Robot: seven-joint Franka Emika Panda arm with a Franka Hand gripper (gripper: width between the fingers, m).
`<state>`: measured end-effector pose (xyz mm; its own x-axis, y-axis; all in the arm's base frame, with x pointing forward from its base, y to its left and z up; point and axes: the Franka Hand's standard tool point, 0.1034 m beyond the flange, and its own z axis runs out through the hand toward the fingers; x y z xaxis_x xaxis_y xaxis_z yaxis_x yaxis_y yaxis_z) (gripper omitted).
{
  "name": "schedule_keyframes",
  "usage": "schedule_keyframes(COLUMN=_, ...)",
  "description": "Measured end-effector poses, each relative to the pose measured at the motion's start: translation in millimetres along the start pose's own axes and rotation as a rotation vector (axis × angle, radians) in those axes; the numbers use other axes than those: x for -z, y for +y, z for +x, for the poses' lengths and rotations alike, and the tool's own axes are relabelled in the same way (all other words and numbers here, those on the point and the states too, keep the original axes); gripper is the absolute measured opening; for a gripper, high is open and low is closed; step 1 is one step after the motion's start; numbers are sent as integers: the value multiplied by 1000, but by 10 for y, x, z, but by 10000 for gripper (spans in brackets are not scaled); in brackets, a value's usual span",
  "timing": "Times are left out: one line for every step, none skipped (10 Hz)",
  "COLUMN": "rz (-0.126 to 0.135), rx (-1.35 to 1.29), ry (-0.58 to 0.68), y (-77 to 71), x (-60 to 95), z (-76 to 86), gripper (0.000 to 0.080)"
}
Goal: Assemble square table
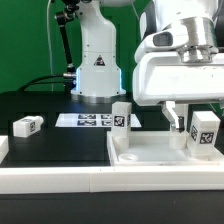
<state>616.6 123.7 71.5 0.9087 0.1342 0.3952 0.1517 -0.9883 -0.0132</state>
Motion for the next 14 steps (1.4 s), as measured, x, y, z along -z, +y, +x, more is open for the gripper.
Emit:
schedule_keyframes(rz=1, rx=3, ry=-39, y=65, x=8, z=26, gripper=649)
schedule_keyframes(rz=11, rx=-5, ry=-122, y=92, x=4, z=-23, gripper=649)
schedule_keyframes(rz=20, rx=-8, ry=-168, y=86, x=14, z=-3, gripper=649)
schedule_keyframes(rz=36, rx=-15, ry=-258, y=56, x=22, z=-28, gripper=649)
schedule_keyframes(rz=47, rx=-18, ry=-318, y=57, x=35, z=-1, gripper=649)
schedule_keyframes(rz=46, rx=-24, ry=-316, y=89, x=20, z=73, gripper=649)
schedule_keyframes(rz=45, rx=-27, ry=-313, y=97, x=11, z=83, gripper=649)
schedule_keyframes(rz=45, rx=-27, ry=-314, y=96, x=7, z=74, gripper=649)
schedule_keyframes(rz=45, rx=-27, ry=-314, y=98, x=7, z=74, gripper=649)
schedule_keyframes(rz=45, rx=-28, ry=-317, y=111, x=9, z=78, gripper=649)
schedule_keyframes(rz=45, rx=-34, ry=-319, y=140, x=23, z=106, gripper=649)
schedule_keyframes(rz=46, rx=-37, ry=-313, y=137, x=39, z=153, gripper=649)
schedule_keyframes(rz=47, rx=-37, ry=-308, y=137, x=55, z=198, gripper=649)
schedule_keyframes(rz=46, rx=-40, ry=-305, y=157, x=61, z=220, gripper=649)
